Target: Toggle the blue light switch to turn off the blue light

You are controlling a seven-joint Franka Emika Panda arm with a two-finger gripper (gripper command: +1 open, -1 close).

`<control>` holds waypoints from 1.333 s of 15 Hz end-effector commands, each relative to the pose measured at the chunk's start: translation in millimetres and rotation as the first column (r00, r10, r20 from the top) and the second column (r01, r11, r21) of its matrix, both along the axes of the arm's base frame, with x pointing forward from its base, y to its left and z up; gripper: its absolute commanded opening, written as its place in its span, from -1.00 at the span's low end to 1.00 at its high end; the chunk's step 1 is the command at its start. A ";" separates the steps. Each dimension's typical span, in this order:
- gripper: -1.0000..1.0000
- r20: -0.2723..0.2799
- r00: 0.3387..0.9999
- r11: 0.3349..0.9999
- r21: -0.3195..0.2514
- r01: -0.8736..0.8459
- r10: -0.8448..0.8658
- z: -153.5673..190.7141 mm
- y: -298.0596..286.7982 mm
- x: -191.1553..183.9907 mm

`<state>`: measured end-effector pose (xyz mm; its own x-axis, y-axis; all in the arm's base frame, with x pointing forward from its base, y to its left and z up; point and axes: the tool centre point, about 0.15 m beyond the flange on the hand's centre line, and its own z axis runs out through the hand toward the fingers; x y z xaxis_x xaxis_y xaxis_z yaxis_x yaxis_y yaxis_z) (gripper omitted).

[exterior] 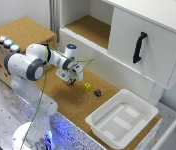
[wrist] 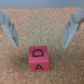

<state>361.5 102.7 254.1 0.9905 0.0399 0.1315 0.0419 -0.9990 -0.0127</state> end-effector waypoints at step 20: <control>1.00 -0.160 0.279 0.282 -0.006 -0.959 0.947 286.4 371.2 -128.7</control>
